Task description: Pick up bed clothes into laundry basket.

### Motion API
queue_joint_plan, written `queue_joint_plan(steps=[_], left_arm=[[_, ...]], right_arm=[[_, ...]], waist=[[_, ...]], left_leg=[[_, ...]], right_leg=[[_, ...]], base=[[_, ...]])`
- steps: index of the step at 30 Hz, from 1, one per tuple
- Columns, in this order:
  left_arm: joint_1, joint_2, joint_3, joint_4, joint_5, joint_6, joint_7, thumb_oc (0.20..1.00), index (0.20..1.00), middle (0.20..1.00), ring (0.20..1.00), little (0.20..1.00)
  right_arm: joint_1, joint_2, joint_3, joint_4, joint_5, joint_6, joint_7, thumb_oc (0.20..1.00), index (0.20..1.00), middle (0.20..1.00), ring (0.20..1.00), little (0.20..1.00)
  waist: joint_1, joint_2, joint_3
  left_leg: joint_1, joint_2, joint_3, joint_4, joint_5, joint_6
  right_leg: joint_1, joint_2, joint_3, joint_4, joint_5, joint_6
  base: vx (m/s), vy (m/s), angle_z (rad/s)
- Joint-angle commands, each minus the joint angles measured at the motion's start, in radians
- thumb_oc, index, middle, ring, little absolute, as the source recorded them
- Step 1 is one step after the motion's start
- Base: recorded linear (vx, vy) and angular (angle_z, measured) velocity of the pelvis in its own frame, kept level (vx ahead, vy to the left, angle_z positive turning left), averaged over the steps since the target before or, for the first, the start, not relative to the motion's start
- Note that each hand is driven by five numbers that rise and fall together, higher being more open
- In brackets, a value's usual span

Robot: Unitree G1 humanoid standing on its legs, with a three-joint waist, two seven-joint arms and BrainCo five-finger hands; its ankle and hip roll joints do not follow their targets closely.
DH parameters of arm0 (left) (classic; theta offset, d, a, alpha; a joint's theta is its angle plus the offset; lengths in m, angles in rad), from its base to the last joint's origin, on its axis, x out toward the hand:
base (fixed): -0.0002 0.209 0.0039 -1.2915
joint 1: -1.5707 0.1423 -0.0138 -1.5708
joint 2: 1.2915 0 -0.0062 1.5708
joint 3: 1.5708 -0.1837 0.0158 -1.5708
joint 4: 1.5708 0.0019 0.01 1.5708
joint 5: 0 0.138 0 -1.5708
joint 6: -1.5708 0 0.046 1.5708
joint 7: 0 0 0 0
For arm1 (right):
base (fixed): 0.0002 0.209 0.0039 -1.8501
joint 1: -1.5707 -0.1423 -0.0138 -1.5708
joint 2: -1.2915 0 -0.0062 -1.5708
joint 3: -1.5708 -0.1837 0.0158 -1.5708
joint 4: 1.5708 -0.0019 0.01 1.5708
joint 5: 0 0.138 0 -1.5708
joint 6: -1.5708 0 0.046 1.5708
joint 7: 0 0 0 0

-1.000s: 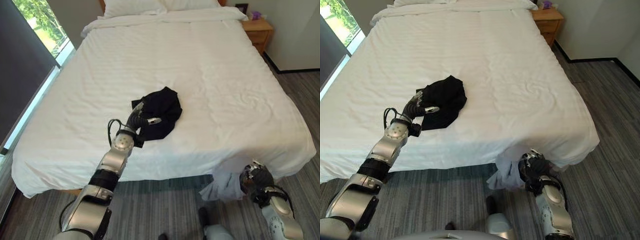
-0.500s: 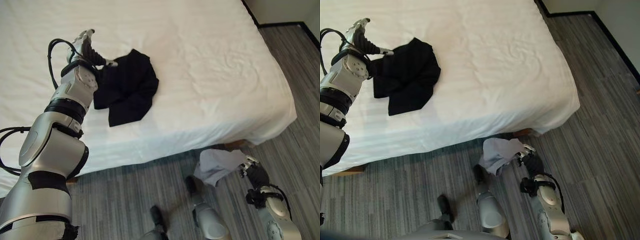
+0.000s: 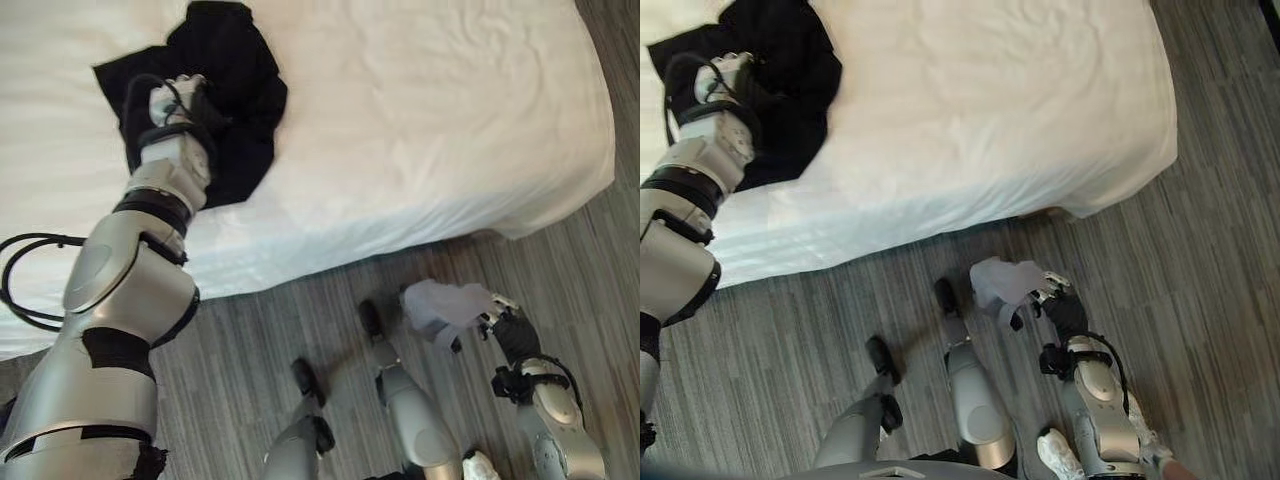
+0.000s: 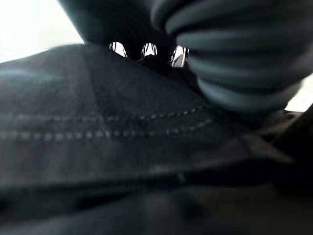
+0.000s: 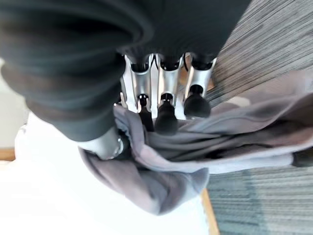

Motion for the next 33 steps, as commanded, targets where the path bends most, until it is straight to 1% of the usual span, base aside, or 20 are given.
queue_joint_plan(steps=[1,2,3,4,5,6,7,9,10,12,17,21,22,26,28,29,30,31,32,33], left_arm=[[0.066,0.021,0.060,-0.177,-0.004,-0.038,-0.065,0.200,0.200,0.200,0.200,0.200],[0.227,0.055,0.209,-0.430,-0.107,-0.044,-0.088,0.200,0.200,0.200,0.200,0.200],[0.335,0.063,0.282,-0.554,-0.141,-0.037,-0.113,0.200,0.200,0.200,0.200,0.200],[0.534,0.065,0.405,-0.765,-0.218,-0.027,-0.145,0.200,0.200,0.200,0.200,0.200],[0.661,0.040,0.495,-0.852,-0.261,-0.016,-0.162,0.200,0.200,0.200,0.200,0.200],[0.901,-0.023,0.663,-1.007,-0.341,-0.015,-0.187,0.200,0.200,0.200,0.200,0.200],[1.120,-0.132,0.812,-1.093,-0.451,-0.015,-0.206,0.200,0.200,0.200,0.200,0.200],[1.298,-0.181,0.944,-1.192,-0.468,-0.012,-0.214,0.200,0.200,0.200,0.200,0.200],[1.436,-0.261,1.036,-1.249,-0.538,-0.018,-0.225,0.200,0.200,0.200,0.200,0.200],[1.587,-0.388,1.144,-1.269,-0.629,-0.027,-0.260,0.200,0.200,0.200,0.200,0.200],[1.618,-0.505,1.180,-1.267,-0.666,-0.034,-0.270,0.200,0.200,0.200,0.200,0.200],[1.595,-0.532,1.181,-1.272,-0.630,-0.037,-0.253,0.200,0.200,0.200,0.200,0.200],[1.572,-0.553,1.265,-1.306,-0.401,-0.103,-0.068,0.200,0.200,0.200,0.200,0.200],[1.570,-0.558,1.276,-1.255,-0.430,-0.107,-0.068,0.200,0.200,0.200,0.200,0.200],[1.564,-0.567,1.278,-1.235,-0.461,-0.107,-0.072,0.200,0.200,0.200,0.200,0.200],[1.557,-0.557,1.283,-1.277,-0.455,-0.104,-0.084,0.200,0.200,0.200,0.200,0.200],[1.556,-0.557,1.283,-1.277,-0.455,-0.104,-0.084,0.200,0.200,0.200,0.200,0.200],[1.522,-0.519,1.307,-1.328,-0.420,-0.102,-0.066,0.200,0.200,0.200,0.200,0.200],[1.512,-0.519,1.324,-1.352,-0.421,-0.099,-0.063,0.200,0.200,0.200,0.200,0.200],[1.504,-0.530,1.329,-1.382,-0.433,-0.101,-0.062,0.200,0.200,0.200,0.200,0.200]], right_arm=[[-0.030,-0.019,-0.069,-0.031,-0.018,-0.067,0.017,0.200,0.200,0.200,0.200,0.200],[-0.024,-0.010,-0.097,-0.032,-0.019,-0.053,0.020,0.200,0.200,0.200,0.200,0.200],[-0.024,-0.006,-0.111,-0.033,-0.023,-0.043,0.020,0.200,0.200,0.200,0.200,0.200],[-0.026,0.006,-0.146,-0.020,-0.029,-0.028,0.024,0.200,0.200,0.200,0.200,0.200],[-0.032,0.012,-0.162,-0.006,-0.029,-0.022,0.024,0.200,0.200,0.200,0.200,0.200],[-0.038,0.027,-0.194,0.030,-0.030,-0.013,0.028,0.200,0.200,0.200,0.200,0.200],[-0.043,0.047,-0.218,0.043,-0.020,-0.003,0.034,0.200,0.200,0.200,0.200,0.200],[-0.052,0.043,-0.236,0.085,-0.027,0.006,0.047,0.200,0.200,0.200,0.200,0.200],[-0.067,0.042,-0.237,0.109,-0.034,0.006,0.054,0.200,0.200,0.200,0.200,0.200],[-0.068,0.052,-0.219,0.135,-0.013,0.008,0.089,0.200,0.200,0.200,0.200,0.200],[-0.056,0.082,-0.185,0.138,-0.002,0.020,0.122,0.200,0.200,0.200,0.200,0.200],[-0.059,0.082,-0.175,0.135,-0.018,0.026,0.123,0.200,0.200,0.200,0.200,0.200],[-0.064,0.135,-0.305,0.003,-0.185,-0.025,-0.063,0.200,0.200,0.200,0.200,0.200],[-0.041,0.127,-0.362,0.009,-0.185,-0.033,-0.071,0.200,0.200,0.200,0.200,0.200],[-0.035,0.115,-0.380,0.026,-0.184,-0.033,-0.075,0.200,0.200,0.200,0.200,0.200],[-0.027,0.098,-0.398,0.033,-0.189,-0.031,-0.081,0.200,0.200,0.200,0.200,0.200],[-0.028,0.099,-0.398,0.034,-0.189,-0.031,-0.081,0.200,0.200,0.200,0.200,0.200],[-0.063,0.062,-0.375,0.082,-0.195,-0.029,-0.098,0.200,0.200,0.200,0.200,0.200],[-0.079,0.045,-0.379,0.093,-0.194,-0.025,-0.106,0.200,0.200,0.200,0.200,0.200],[-0.088,0.042,-0.387,0.090,-0.190,-0.025,-0.119,0.200,0.200,0.200,0.200,0.200]], waist=[[0.010,0.032,-0.011],[0.031,0.046,-0.015],[0.038,0.057,-0.025],[0.058,0.074,-0.037],[0.065,0.080,-0.049],[0.085,0.091,-0.079],[0.104,0.097,-0.110],[0.128,0.098,-0.146],[0.154,0.101,-0.175],[0.195,0.110,-0.230],[0.227,0.114,-0.271],[0.234,0.114,-0.286],[0.181,0.099,-0.271],[0.157,0.106,-0.265],[0.143,0.105,-0.267],[0.143,0.100,-0.262],[0.143,0.099,-0.264],[0.168,0.089,-0.237],[0.175,0.078,-0.228],[0.175,0.071,-0.224]], left_leg=[[-0.044,0.044,-0.128,-0.017,0.040,-0.011],[-0.024,0.040,-0.135,-0.017,0.037,-0.011],[-0.019,0.037,-0.139,-0.017,0.039,-0.012],[0.006,0.033,-0.145,-0.017,0.034,-0.012],[0.013,0.033,-0.150,-0.017,0.036,-0.013],[0.035,0.030,-0.156,-0.017,0.033,-0.015],[0.066,0.031,-0.155,-0.017,0.029,-0.015],[0.094,0.032,-0.151,-0.017,0.027,-0.014],[0.124,0.036,-0.151,-0.017,0.026,-0.013],[0.174,0.044,-0.170,-0.017,0.019,-0.011],[0.215,0.048,-0.186,-0.017,0.016,-0.014],[0.226,0.053,-0.201,-0.017,0.019,-0.020],[0.238,0.053,-0.188,-0.017,-0.017,0.004],[0.235,0.064,-0.186,-0.017,-0.018,0.000],[0.238,0.067,-0.177,-0.017,-0.019,-0.005],[0.253,0.058,-0.214,-0.017,-0.019,-0.004],[0.250,0.057,-0.213,-0.017,-0.016,-0.005],[0.232,-0.005,-0.430,-0.013,-0.008,0.005],[0.221,-0.020,-0.486,0.007,-0.011,0.003],[0.222,-0.038,-0.522,0.006,-0.034,0.007]], right_leg=[[0.097,-0.018,-0.020,0.012,-0.063,0.049],[0.127,-0.023,-0.035,0.012,-0.071,0.049],[0.136,-0.027,-0.041,0.012,-0.075,0.048],[0.168,-0.032,-0.054,0.012,-0.086,0.044],[0.177,-0.035,-0.062,0.012,-0.089,0.041],[0.208,-0.040,-0.076,0.012,-0.103,0.032],[0.242,-0.042,-0.092,0.012,-0.113,0.025],[0.269,-0.039,-0.107,0.012,-0.116,0.018],[0.302,-0.035,-0.117,0.012,-0.120,0.009],[0.366,-0.034,-0.140,0.012,-0.145,-0.001],[0.433,-0.039,-0.175,0.023,-0.175,-0.008],[0.453,-0.039,-0.194,0.031,-0.186,-0.011],[0.416,-0.002,-0.098,0.023,-0.180,-0.013],[0.395,0.009,-0.081,0.072,-0.199,-0.026],[0.397,0.010,-0.084,0.058,-0.195,-0.025],[0.402,0.014,-0.052,0.023,-0.177,-0.018],[0.398,0.013,-0.051,0.022,-0.174,-0.018],[0.337,0.035,0.055,0.045,-0.136,-0.009],[0.306,0.046,0.116,0.055,-0.110,0.004],[0.276,0.054,0.170,0.057,-0.086,0.015]], base=[[0.02,-0.038,0.03],[0.03,-0.022,0.03],[0.05,0.001,0.02],[0.04,0.011,0.09],[0.07,0.022,0.22],[0.09,0.013,0.45],[0.09,0.019,0.49],[0.08,-0.006,0.46],[0.11,-0.033,0.40],[0.10,-0.035,0.02],[0.00,-0.014,0.21],[-0.02,-0.021,-0.02],[0.00,-0.026,-0.05],[0.00,-0.011,-0.08],[0.02,-0.004,0.00],[0.03,-0.007,0.01],[-0.09,0.030,-0.29],[-0.18,0.041,-0.57],[-0.26,0.097,-1.39],[-0.22,0.123,-2.39]])
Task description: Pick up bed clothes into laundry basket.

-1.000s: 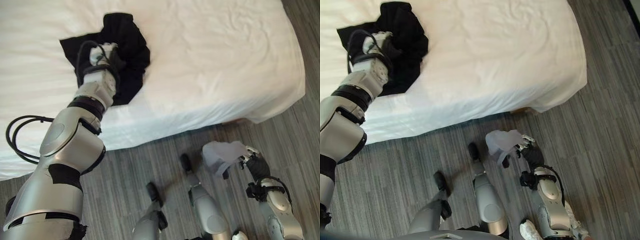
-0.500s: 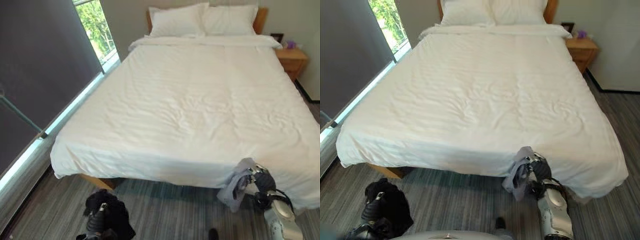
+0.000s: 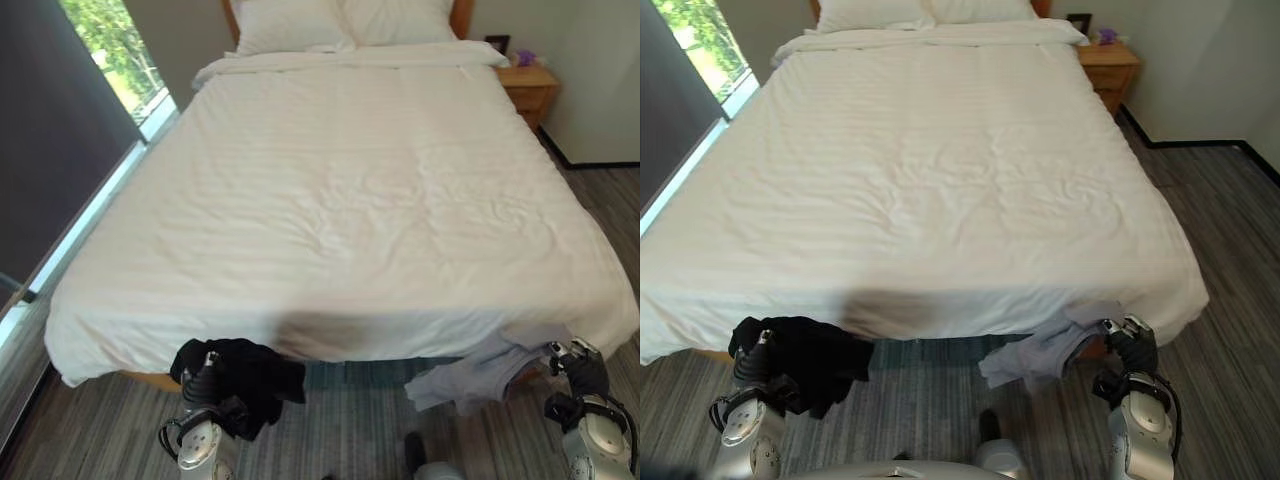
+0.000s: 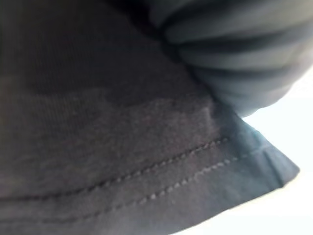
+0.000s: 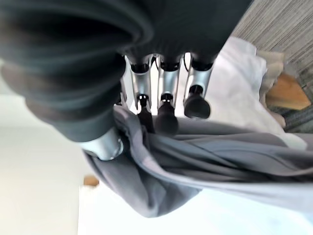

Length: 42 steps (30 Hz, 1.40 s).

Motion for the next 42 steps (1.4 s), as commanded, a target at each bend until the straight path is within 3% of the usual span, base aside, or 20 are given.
queue_joint_plan(steps=[1,3,6,7,8,9,11,14,16,17,18,23,25,26,27,29,30,32,36,42], left_arm=[[-0.132,0.071,0.049,-0.099,-0.004,-0.093,-0.007,0.200,0.200,0.200,0.200,0.200],[-0.131,0.074,0.031,-0.055,-0.021,-0.108,0.008,0.200,0.200,0.200,0.200,0.200],[-0.098,0.110,0.045,-0.017,0.000,-0.109,0.013,0.200,0.200,0.200,0.200,0.200],[-0.082,0.139,0.056,-0.008,0.037,-0.105,0.016,0.200,0.200,0.200,0.200,0.200],[-0.068,0.155,0.071,-0.005,0.053,-0.103,0.020,0.200,0.200,0.200,0.200,0.200],[-0.055,0.165,0.082,0.015,0.063,-0.100,0.026,0.200,0.200,0.200,0.200,0.200],[-0.018,0.145,0.084,0.027,0.032,-0.100,0.007,0.200,0.200,0.200,0.200,0.200],[-0.029,0.143,0.071,0.025,0.026,-0.101,0.005,0.200,0.200,0.200,0.200,0.200],[-0.051,0.161,0.073,0.008,0.050,-0.103,0.013,0.200,0.200,0.200,0.200,0.200],[-0.058,0.168,0.078,-0.015,0.066,-0.099,0.021,0.200,0.200,0.200,0.200,0.200],[-0.062,0.159,0.080,-0.018,0.068,-0.098,0.031,0.200,0.200,0.200,0.200,0.200],[-0.114,0.139,0.025,0.002,0.061,-0.104,0.020,0.200,0.200,0.200,0.200,0.200],[-0.131,0.139,0.017,0.022,0.048,-0.106,0.018,0.200,0.200,0.200,0.200,0.200],[-0.150,0.143,0.008,0.033,0.043,-0.107,0.026,0.200,0.200,0.200,0.200,0.200],[-0.164,0.128,-0.008,0.033,0.026,-0.107,0.013,0.200,0.200,0.200,0.200,0.200],[-0.148,0.109,-0.013,0.028,0.005,-0.114,0.000,0.200,0.200,0.200,0.200,0.200],[-0.133,0.101,-0.018,0.051,-0.013,-0.116,-0.006,0.200,0.200,0.200,0.200,0.200],[-0.129,0.102,-0.014,0.071,-0.023,-0.120,-0.008,0.200,0.200,0.200,0.200,0.200],[-0.108,0.099,0.014,0.044,-0.013,-0.118,-0.010,0.200,0.200,0.200,0.200,0.200],[-0.097,0.132,0.044,0.044,0.001,-0.121,0.016,0.200,0.200,0.200,0.200,0.200]], right_arm=[[-0.041,-0.077,-0.065,-0.093,-0.026,-0.074,-0.039,0.200,0.200,0.200,0.200,0.200],[-0.007,-0.051,-0.098,-0.095,-0.017,-0.069,-0.064,0.200,0.200,0.200,0.200,0.200],[0.019,-0.009,-0.088,-0.096,0.006,-0.063,-0.036,0.200,0.200,0.200,0.200,0.200],[0.039,-0.007,-0.082,-0.112,-0.012,-0.060,-0.030,0.200,0.200,0.200,0.200,0.200],[0.046,-0.007,-0.080,-0.126,-0.017,-0.057,-0.024,0.200,0.200,0.200,0.200,0.200],[0.047,0.001,-0.082,-0.127,-0.015,-0.060,-0.030,0.200,0.200,0.200,0.200,0.200],[0.076,0.003,-0.130,-0.130,-0.018,-0.055,-0.019,0.200,0.200,0.200,0.200,0.200],[0.055,0.005,-0.142,-0.121,-0.016,-0.061,-0.035,0.200,0.200,0.200,0.200,0.200],[0.045,0.006,-0.135,-0.114,-0.032,-0.060,-0.029,0.200,0.200,0.200,0.200,0.200],[0.050,0.005,-0.127,-0.112,-0.039,-0.054,-0.012,0.200,0.200,0.200,0.200,0.200],[0.064,0.017,-0.128,-0.118,-0.040,-0.048,-0.005,0.200,0.200,0.200,0.200,0.200],[0.061,0.017,-0.173,-0.100,-0.023,-0.047,-0.023,0.200,0.200,0.200,0.200,0.200],[0.041,-0.011,-0.160,-0.113,-0.024,-0.054,-0.037,0.200,0.200,0.200,0.200,0.200],[0.015,-0.030,-0.134,-0.113,-0.021,-0.062,-0.049,0.200,0.200,0.200,0.200,0.200],[-0.009,-0.052,-0.107,-0.107,-0.015,-0.069,-0.058,0.200,0.200,0.200,0.200,0.200],[-0.009,-0.060,-0.117,-0.087,-0.015,-0.071,-0.052,0.200,0.200,0.200,0.200,0.200],[0.006,-0.073,-0.123,-0.070,-0.020,-0.069,-0.050,0.200,0.200,0.200,0.200,0.200],[0.019,-0.065,-0.127,-0.057,-0.022,-0.066,-0.045,0.200,0.200,0.200,0.200,0.200],[0.020,-0.039,-0.135,-0.054,-0.022,-0.062,-0.034,0.200,0.200,0.200,0.200,0.200],[-0.009,-0.010,-0.084,-0.063,-0.003,-0.069,-0.022,0.200,0.200,0.200,0.200,0.200]], waist=[[0.002,0.027,0.025],[-0.036,0.028,0.032],[-0.051,0.019,0.061],[-0.049,0.021,0.072],[-0.046,0.028,0.081],[-0.035,0.038,0.084],[-0.049,0.039,0.051],[-0.032,0.051,0.021],[-0.013,0.055,-0.010],[-0.008,0.045,-0.026],[-0.013,0.039,-0.028],[-0.061,0.051,-0.021],[-0.055,0.044,-0.005],[-0.037,0.037,0.011],[0.004,0.023,0.038],[0.014,0.021,0.040],[0.038,0.035,0.033],[0.041,0.047,0.042],[0.035,0.071,0.024],[0.054,0.065,0.020]], left_leg=[[-0.005,0.003,-0.168,-0.079,0.014,-0.043],[-0.021,-0.017,-0.105,-0.086,-0.021,-0.018],[-0.025,-0.018,-0.023,-0.086,-0.032,-0.007],[-0.025,0.004,0.021,-0.086,-0.025,-0.011],[-0.017,0.030,0.058,-0.086,-0.020,-0.016],[-0.007,0.075,0.133,-0.086,-0.004,-0.029],[0.017,0.096,0.213,-0.086,-0.007,-0.032],[0.019,0.124,0.307,-0.086,0.019,-0.046],[0.030,0.154,0.424,-0.086,0.041,-0.064],[0.047,0.160,0.489,-0.086,0.041,-0.078],[0.058,0.172,0.523,-0.086,0.045,-0.089],[0.087,0.231,0.535,-0.081,0.082,-0.118],[0.064,0.257,0.479,0.001,0.103,-0.119],[0.018,0.237,0.364,0.063,0.117,-0.117],[-0.048,0.153,0.233,0.048,0.078,-0.097],[-0.113,0.135,0.232,-0.001,0.104,-0.090],[-0.163,0.094,0.215,-0.042,0.151,-0.084],[-0.182,0.075,0.198,-0.026,0.153,-0.091],[-0.116,0.082,0.221,-0.082,0.132,-0.077],[-0.086,0.069,0.246,-0.085,0.106,-0.058]], right_leg=[[0.011,0.057,0.162,0.014,0.016,0.008],[-0.027,0.036,0.182,-0.008,0.046,0.032],[-0.068,0.035,0.202,-0.026,0.069,0.062],[-0.082,0.015,0.147,-0.027,0.060,0.066],[-0.080,-0.006,0.052,-0.021,0.041,0.055],[-0.065,-0.061,-0.113,0.027,0.003,0.027],[0.015,-0.084,-0.146,0.044,-0.009,0.025],[0.095,-0.149,-0.270,0.069,-0.034,0.025],[0.153,-0.195,-0.446,0.069,-0.041,0.044],[0.190,-0.174,-0.500,0.001,-0.041,0.055],[0.178,-0.153,-0.502,-0.031,-0.045,0.052],[0.192,-0.068,-0.443,-0.036,-0.109,0.016],[0.194,-0.040,-0.398,-0.036,-0.123,-0.006],[0.188,-0.032,-0.369,-0.036,-0.123,-0.021],[0.199,-0.032,-0.333,-0.036,-0.127,-0.031],[0.205,-0.039,-0.325,-0.036,-0.123,-0.025],[0.220,-0.023,-0.301,-0.036,-0.127,-0.035],[0.234,-0.022,-0.275,-0.036,-0.138,-0.041],[0.226,-0.031,-0.251,-0.036,-0.141,-0.030],[0.228,-0.060,-0.229,-0.036,-0.136,-0.020]], base=[[-0.22,0.214,-3.14],[-0.16,0.321,-2.43],[-0.17,0.165,-1.31],[-0.20,-0.017,-1.81],[-0.22,-0.059,-2.14],[-0.15,-0.062,-2.17],[-0.11,-0.069,-2.23],[-0.13,-0.088,-1.31],[-0.13,-0.174,-1.45],[-0.08,-0.331,-2.25],[0.00,-0.348,-2.25],[0.08,-0.285,-0.57],[0.05,-0.268,-0.02],[0.02,-0.265,-0.33],[0.05,-0.219,-0.42],[0.15,-0.085,-0.36],[0.17,-0.005,-0.17],[0.18,0.037,-0.46],[0.13,0.130,-0.50],[0.12,0.130,-0.12]])
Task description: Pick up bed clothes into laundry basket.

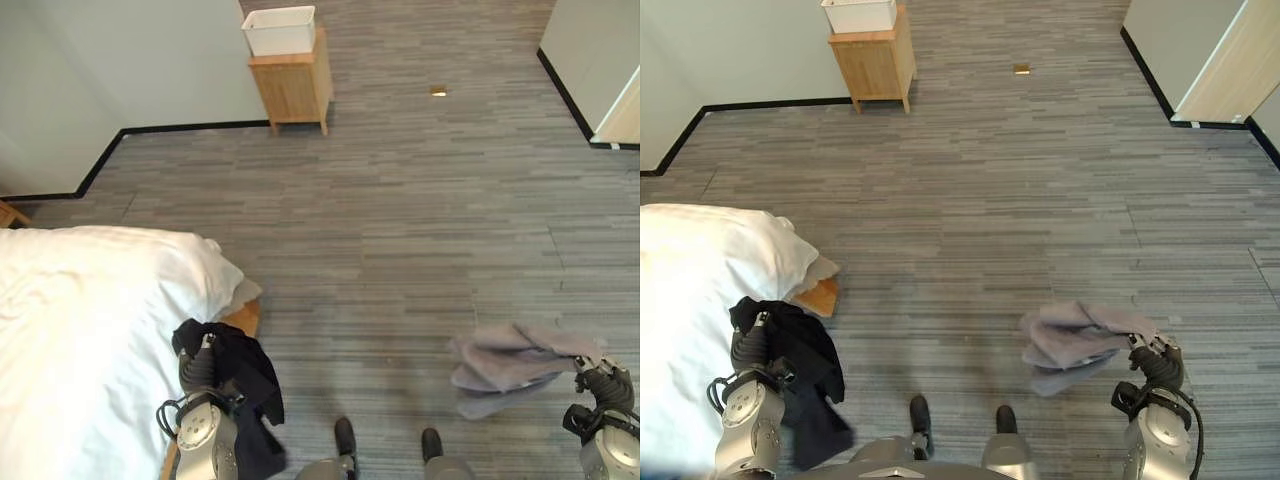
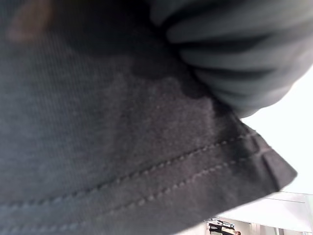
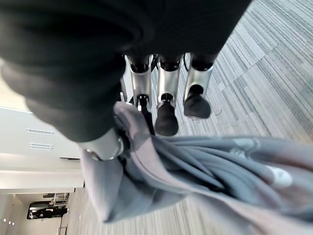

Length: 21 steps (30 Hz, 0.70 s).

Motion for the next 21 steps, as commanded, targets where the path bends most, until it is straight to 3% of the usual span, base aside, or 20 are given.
queue_joint_plan(steps=[1,4,6,8,9,10,11,12,13,15,16,18,19,20,21], left_arm=[[-0.021,0.090,0.076,-0.081,0.007,-0.089,0.027,0.200,0.200,0.200,0.200,0.200],[-0.021,0.109,0.097,-0.069,0.032,-0.090,0.045,0.200,0.200,0.200,0.200,0.200],[-0.042,0.132,0.098,-0.043,0.032,-0.087,0.059,0.200,0.200,0.200,0.200,0.200],[-0.050,0.154,0.106,-0.062,0.044,-0.084,0.061,0.200,0.200,0.200,0.200,0.200],[-0.042,0.161,0.122,-0.073,0.054,-0.082,0.067,0.200,0.200,0.200,0.200,0.200],[-0.041,0.160,0.123,-0.074,0.054,-0.081,0.067,0.200,0.200,0.200,0.200,0.200],[-0.044,0.167,0.119,-0.073,0.058,-0.081,0.070,0.200,0.200,0.200,0.200,0.200],[-0.049,0.162,0.111,-0.077,0.063,-0.079,0.070,0.200,0.200,0.200,0.200,0.200],[-0.049,0.162,0.112,-0.078,0.063,-0.079,0.070,0.200,0.200,0.200,0.200,0.200],[-0.054,0.152,0.106,-0.087,0.056,-0.076,0.057,0.200,0.200,0.200,0.200,0.200],[-0.052,0.153,0.103,-0.085,0.054,-0.081,0.051,0.200,0.200,0.200,0.200,0.200],[-0.045,0.162,0.106,-0.100,0.065,-0.081,0.056,0.200,0.200,0.200,0.200,0.200],[-0.034,0.147,0.119,-0.139,0.067,-0.086,0.056,0.200,0.200,0.200,0.200,0.200],[-0.032,0.146,0.119,-0.142,0.067,-0.085,0.055,0.200,0.200,0.200,0.200,0.200],[-0.010,0.119,0.110,-0.131,0.058,-0.075,0.053,0.200,0.200,0.200,0.200,0.200]], right_arm=[[-0.096,-0.021,0.035,-0.072,0.025,-0.078,0.015,0.200,0.200,0.200,0.200,0.200],[-0.119,-0.017,0.046,-0.102,0.026,-0.085,0.007,0.200,0.200,0.200,0.200,0.200],[-0.116,-0.007,0.049,-0.129,0.030,-0.090,0.003,0.200,0.200,0.200,0.200,0.200],[-0.102,-0.005,0.049,-0.132,0.033,-0.089,0.006,0.200,0.200,0.200,0.200,0.200],[-0.084,-0.003,0.045,-0.129,0.033,-0.087,0.012,0.200,0.200,0.200,0.200,0.200],[-0.085,-0.004,0.046,-0.129,0.033,-0.087,0.012,0.200,0.200,0.200,0.200,0.200],[-0.071,0.002,0.036,-0.119,0.028,-0.083,0.007,0.200,0.200,0.200,0.200,0.200],[-0.061,0.010,0.034,-0.118,0.024,-0.082,0.005,0.200,0.200,0.200,0.200,0.200],[-0.061,0.010,0.035,-0.118,0.024,-0.082,0.005,0.200,0.200,0.200,0.200,0.200],[-0.047,0.020,0.030,-0.118,0.032,-0.083,0.005,0.200,0.200,0.200,0.200,0.200],[-0.021,0.023,0.021,-0.127,0.036,-0.083,0.011,0.200,0.200,0.200,0.200,0.200],[-0.010,0.016,0.029,-0.138,0.035,-0.080,0.019,0.200,0.200,0.200,0.200,0.200],[-0.011,0.005,0.041,-0.137,0.039,-0.079,0.032,0.200,0.200,0.200,0.200,0.200],[-0.011,0.004,0.041,-0.137,0.039,-0.079,0.033,0.200,0.200,0.200,0.200,0.200],[-0.023,-0.013,0.054,-0.115,0.052,-0.093,0.023,0.200,0.200,0.200,0.200,0.200]], waist=[[0.043,-0.020,-0.035],[0.058,-0.029,-0.029],[0.053,-0.028,-0.013],[0.042,-0.024,0.016],[0.035,-0.002,0.030],[0.034,-0.003,0.031],[0.001,0.011,0.039],[-0.026,0.009,0.041],[-0.027,0.010,0.040],[-0.056,0.003,0.042],[-0.100,-0.007,0.047],[-0.115,-0.002,0.046],[-0.113,-0.007,0.026],[-0.115,-0.005,0.027],[-0.111,0.004,-0.003]], left_leg=[[0.017,0.049,0.005,0.014,-0.045,-0.050],[0.017,0.044,0.003,0.015,-0.062,-0.035],[0.023,0.046,-0.002,0.011,-0.072,-0.020],[0.053,0.051,0.002,0.011,-0.094,-0.009],[0.084,0.069,0.011,0.011,-0.107,-0.007],[0.083,0.067,0.010,0.011,-0.107,-0.007],[0.115,0.075,-0.011,0.011,-0.131,-0.010],[0.137,0.070,-0.030,0.011,-0.159,-0.017],[0.134,0.073,-0.030,0.011,-0.156,-0.019],[0.168,0.065,-0.061,0.011,-0.186,-0.033],[0.232,0.073,-0.116,0.011,-0.250,-0.051],[0.282,0.104,-0.133,0.011,-0.283,-0.062],[0.326,0.133,-0.126,0.011,-0.258,-0.072],[0.328,0.135,-0.127,0.011,-0.258,-0.072],[0.306,0.239,-0.124,0.251,-0.071,-0.087]], right_leg=[[0.027,0.008,0.016,0.010,-0.019,-0.034],[0.009,-0.002,0.036,0.072,-0.024,-0.026],[-0.059,0.010,0.047,0.227,-0.029,-0.010],[-0.136,-0.002,0.015,0.407,0.027,0.017],[-0.210,-0.032,-0.043,0.550,0.103,0.023],[-0.214,-0.034,-0.043,0.559,0.099,0.023],[-0.297,-0.013,-0.027,0.591,0.093,0.024],[-0.338,0.016,0.002,0.533,0.044,0.020],[-0.338,0.018,0.000,0.527,0.049,0.018],[-0.368,0.033,0.025,0.367,0.054,0.004],[-0.428,0.010,0.076,0.093,0.129,0.014],[-0.444,-0.010,0.064,0.031,0.169,0.035],[-0.424,-0.014,0.000,0.078,0.191,0.039],[-0.423,-0.013,-0.001,0.081,0.189,0.039],[-0.364,0.066,0.025,0.144,0.152,-0.022]], base=[[0.15,0.135,-0.11],[0.12,0.128,-0.25],[0.08,0.145,-0.07],[0.14,0.191,-0.03],[0.14,0.175,-0.05],[0.26,0.168,-0.04],[0.36,0.051,-0.06],[0.36,0.050,-0.13],[0.30,-0.032,0.15],[0.54,-0.137,0.56],[0.68,-0.186,0.59],[0.74,-0.286,0.89],[0.63,-0.299,1.14],[0.87,-0.510,0.88],[0.56,-0.360,0.35]])
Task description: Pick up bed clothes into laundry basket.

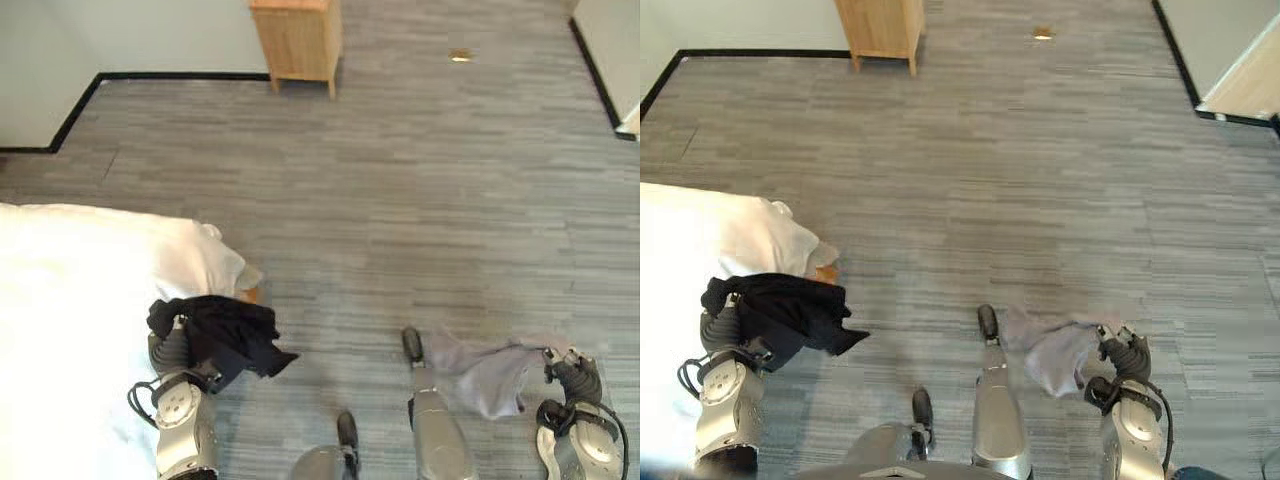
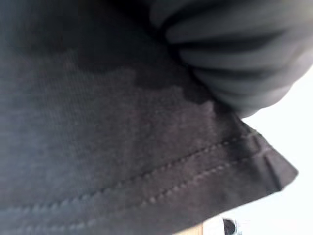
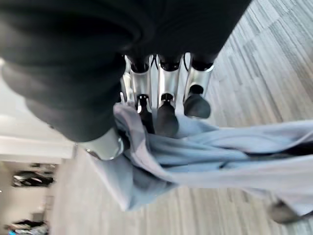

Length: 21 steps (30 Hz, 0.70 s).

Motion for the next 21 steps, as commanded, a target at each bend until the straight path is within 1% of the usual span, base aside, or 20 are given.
queue_joint_plan(steps=[1,2,3,4,5,6,7,8,9,10,11,12,13,14,16,17,18,19,20,21], left_arm=[[-0.011,0.102,0.046,-0.141,0.013,-0.067,-0.005,0.200,0.200,0.200,0.200,0.200],[-0.012,0.072,0.031,-0.135,-0.040,-0.075,-0.004,0.200,0.200,0.200,0.200,0.200],[-0.012,0.072,0.031,-0.135,-0.040,-0.075,-0.004,0.200,0.200,0.200,0.200,0.200],[-0.009,0.057,0.032,-0.153,-0.062,-0.078,-0.015,0.200,0.200,0.200,0.200,0.200],[-0.008,0.058,0.040,-0.136,-0.073,-0.090,-0.025,0.200,0.200,0.200,0.200,0.200],[-0.017,0.042,0.038,-0.125,-0.103,-0.101,-0.028,0.200,0.200,0.200,0.200,0.200],[-0.018,0.042,0.038,-0.124,-0.104,-0.101,-0.028,0.200,0.200,0.200,0.200,0.200],[-0.028,0.038,0.039,-0.122,-0.126,-0.114,-0.033,0.200,0.200,0.200,0.200,0.200],[-0.032,0.035,0.042,-0.128,-0.126,-0.117,-0.037,0.200,0.200,0.200,0.200,0.200],[-0.029,0.033,0.044,-0.136,-0.134,-0.114,-0.044,0.200,0.200,0.200,0.200,0.200],[-0.030,0.027,0.045,-0.145,-0.133,-0.115,-0.047,0.200,0.200,0.200,0.200,0.200],[-0.027,0.024,0.052,-0.153,-0.131,-0.114,-0.050,0.200,0.200,0.200,0.200,0.200],[-0.025,0.023,0.054,-0.160,-0.125,-0.114,-0.049,0.200,0.200,0.200,0.200,0.200],[-0.024,0.022,0.053,-0.161,-0.124,-0.114,-0.048,0.200,0.200,0.200,0.200,0.200],[-0.014,0.035,0.055,-0.169,-0.113,-0.114,-0.047,0.200,0.200,0.200,0.200,0.200],[-0.005,0.043,0.070,-0.190,-0.109,-0.113,-0.047,0.200,0.200,0.200,0.200,0.200],[0.001,0.046,0.077,-0.186,-0.109,-0.117,-0.046,0.200,0.200,0.200,0.200,0.200],[0.002,0.048,0.077,-0.186,-0.109,-0.117,-0.046,0.200,0.200,0.200,0.200,0.200],[-0.003,0.059,0.084,-0.161,-0.095,-0.104,-0.032,0.200,0.200,0.200,0.200,0.200],[-0.005,0.061,0.085,-0.160,-0.095,-0.104,-0.032,0.200,0.200,0.200,0.200,0.200]], right_arm=[[-0.086,-0.054,-0.019,-0.047,0.051,-0.103,-0.006,0.200,0.200,0.200,0.200,0.200],[-0.095,-0.063,-0.022,-0.046,0.084,-0.111,-0.015,0.200,0.200,0.200,0.200,0.200],[-0.096,-0.062,-0.022,-0.045,0.084,-0.111,-0.015,0.200,0.200,0.200,0.200,0.200],[-0.098,-0.081,-0.028,-0.036,0.081,-0.113,-0.020,0.200,0.200,0.200,0.200,0.200],[-0.109,-0.111,-0.055,-0.002,0.070,-0.099,-0.045,0.200,0.200,0.200,0.200,0.200],[-0.117,-0.113,-0.057,-0.008,0.082,-0.102,-0.045,0.200,0.200,0.200,0.200,0.200],[-0.118,-0.113,-0.058,-0.007,0.082,-0.102,-0.045,0.200,0.200,0.200,0.200,0.200],[-0.123,-0.117,-0.063,0.000,0.089,-0.104,-0.042,0.200,0.200,0.200,0.200,0.200],[-0.126,-0.121,-0.060,0.005,0.090,-0.105,-0.046,0.200,0.200,0.200,0.200,0.200],[-0.124,-0.125,-0.056,0.008,0.089,-0.103,-0.041,0.200,0.200,0.200,0.200,0.200],[-0.123,-0.128,-0.048,0.014,0.087,-0.102,-0.036,0.200,0.200,0.200,0.200,0.200],[-0.128,-0.137,-0.046,0.017,0.087,-0.102,-0.030,0.200,0.200,0.200,0.200,0.200],[-0.134,-0.150,-0.045,0.023,0.081,-0.100,-0.028,0.200,0.200,0.200,0.200,0.200],[-0.134,-0.152,-0.045,0.025,0.081,-0.101,-0.028,0.200,0.200,0.200,0.200,0.200],[-0.142,-0.158,-0.050,0.025,0.069,-0.092,-0.020,0.200,0.200,0.200,0.200,0.200],[-0.146,-0.140,-0.034,-0.008,0.059,-0.091,-0.004,0.200,0.200,0.200,0.200,0.200],[-0.141,-0.132,-0.033,-0.014,0.055,-0.091,-0.002,0.200,0.200,0.200,0.200,0.200],[-0.139,-0.130,-0.032,-0.015,0.054,-0.091,-0.003,0.200,0.200,0.200,0.200,0.200],[-0.146,-0.106,-0.025,-0.009,0.055,-0.096,-0.008,0.200,0.200,0.200,0.200,0.200],[-0.146,-0.105,-0.025,-0.009,0.055,-0.096,-0.008,0.200,0.200,0.200,0.200,0.200]], waist=[[-0.026,0.016,-0.073],[-0.002,-0.025,-0.060],[-0.007,-0.025,-0.063],[0.021,-0.042,-0.046],[0.066,-0.056,-0.014],[0.099,-0.057,-0.011],[0.098,-0.060,-0.012],[0.128,-0.055,-0.021],[0.150,-0.040,-0.028],[0.171,-0.035,-0.036],[0.189,-0.025,-0.043],[0.207,-0.011,-0.054],[0.220,-0.003,-0.064],[0.221,-0.005,-0.065],[0.229,-0.004,-0.081],[0.238,-0.014,-0.104],[0.241,-0.020,-0.115],[0.241,-0.023,-0.116],[0.245,-0.056,-0.130],[0.252,-0.053,-0.133]], left_leg=[[0.230,0.238,0.022,0.033,0.228,-0.103],[0.021,0.273,0.055,0.456,0.324,-0.076],[0.005,0.272,0.047,0.470,0.323,-0.077],[-0.075,0.252,0.031,0.599,0.312,-0.046],[-0.216,0.203,0.024,0.629,0.241,-0.042],[-0.296,0.165,0.050,0.549,0.227,-0.055],[-0.297,0.161,0.052,0.544,0.233,-0.053],[-0.323,0.135,0.091,0.378,0.249,-0.068],[-0.335,0.101,0.109,0.227,0.263,-0.072],[-0.317,0.071,0.112,0.106,0.291,-0.073],[-0.310,0.042,0.100,-0.014,0.322,-0.072],[-0.318,0.029,0.079,-0.099,0.346,-0.073],[-0.329,0.019,0.075,-0.169,0.371,-0.080],[-0.320,0.015,0.077,-0.184,0.377,-0.080],[-0.329,0.024,0.114,-0.170,0.406,-0.096],[-0.310,0.027,0.127,-0.094,0.383,-0.076],[-0.306,0.027,0.127,-0.079,0.378,-0.067],[-0.306,0.026,0.128,-0.077,0.376,-0.067],[-0.265,0.011,0.145,-0.077,0.345,-0.049],[-0.270,0.018,0.150,-0.080,0.349,-0.049]], right_leg=[[-0.004,0.078,0.042,0.074,0.094,0.000],[0.115,0.092,0.010,0.044,0.061,-0.072],[0.110,0.090,0.005,0.042,0.065,-0.073],[0.160,0.104,0.000,0.034,0.039,-0.103],[0.241,0.107,0.006,0.009,0.002,-0.113],[0.310,0.102,0.008,-0.020,-0.023,-0.110],[0.307,0.097,0.008,-0.021,-0.021,-0.109],[0.370,0.099,0.015,-0.043,-0.049,-0.102],[0.406,0.116,0.026,-0.053,-0.074,-0.098],[0.438,0.123,0.039,-0.057,-0.093,-0.095],[0.466,0.135,0.059,-0.059,-0.114,-0.095],[0.489,0.151,0.081,-0.059,-0.130,-0.097],[0.519,0.157,0.096,-0.059,-0.153,-0.098],[0.520,0.153,0.097,-0.059,-0.156,-0.097],[0.557,0.157,0.114,-0.059,-0.174,-0.101],[0.597,0.132,0.134,-0.059,-0.199,-0.093],[0.601,0.116,0.135,-0.057,-0.189,-0.087],[0.602,0.113,0.135,-0.058,-0.190,-0.086],[0.549,0.071,0.117,0.134,-0.123,-0.026],[0.538,0.075,0.124,0.139,-0.120,-0.027]], base=[[0.89,-0.777,0.25],[0.30,-0.431,0.44],[0.46,-0.590,0.49],[0.37,-0.358,0.49],[0.71,-0.448,0.19],[0.55,-0.279,0.31],[0.66,-0.128,0.28],[0.58,-0.012,0.21],[0.80,0.004,-0.20],[0.67,0.072,-0.38],[0.63,0.075,-0.45],[0.64,0.084,-0.50],[0.42,0.050,-0.66],[0.38,0.031,-0.76],[0.51,0.091,-0.48],[0.65,0.179,-0.09],[0.49,0.150,-0.40],[0.42,0.157,-0.94],[0.30,0.116,-1.44],[0.43,0.157,-1.02]])
